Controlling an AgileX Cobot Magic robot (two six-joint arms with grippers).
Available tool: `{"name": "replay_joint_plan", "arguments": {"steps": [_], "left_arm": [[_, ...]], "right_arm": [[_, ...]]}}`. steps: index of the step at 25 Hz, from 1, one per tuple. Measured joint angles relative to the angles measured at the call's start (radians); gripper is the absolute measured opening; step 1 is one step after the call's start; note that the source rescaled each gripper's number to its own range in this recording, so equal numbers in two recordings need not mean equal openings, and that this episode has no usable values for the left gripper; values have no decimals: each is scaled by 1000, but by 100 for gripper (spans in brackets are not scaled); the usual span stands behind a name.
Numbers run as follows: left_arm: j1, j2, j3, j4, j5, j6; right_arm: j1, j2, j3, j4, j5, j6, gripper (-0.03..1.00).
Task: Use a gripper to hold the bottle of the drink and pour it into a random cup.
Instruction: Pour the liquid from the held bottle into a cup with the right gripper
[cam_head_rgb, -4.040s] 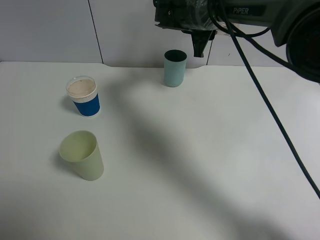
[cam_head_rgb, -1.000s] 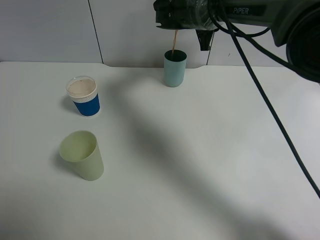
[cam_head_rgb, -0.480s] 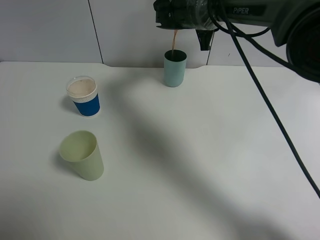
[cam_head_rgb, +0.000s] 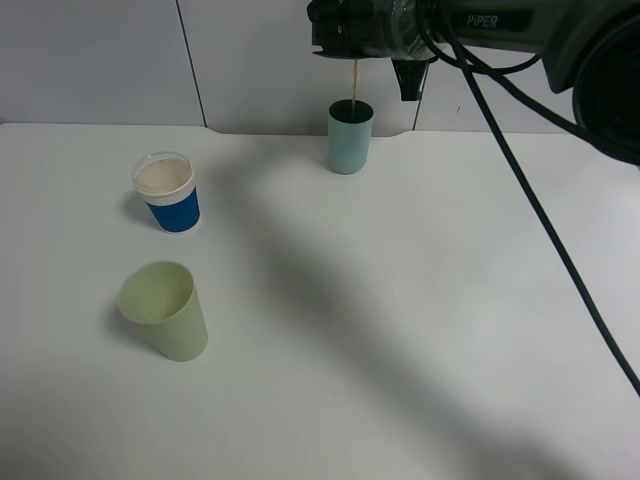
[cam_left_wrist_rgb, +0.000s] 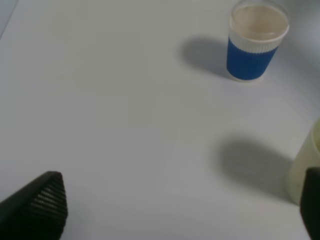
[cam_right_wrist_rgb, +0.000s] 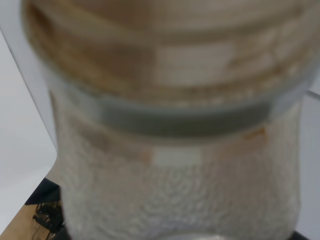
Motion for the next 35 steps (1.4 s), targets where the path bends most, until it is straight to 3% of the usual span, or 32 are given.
{"name": "replay_joint_plan", "arguments": {"steps": [22,35], "left_arm": [[0,0,0,1,0,0],[0,0,0,1,0,0]], "right_arm": [[-2,0,0,-8,0,-78,0],[-2,0,0,-83,3,-121,0]]}}
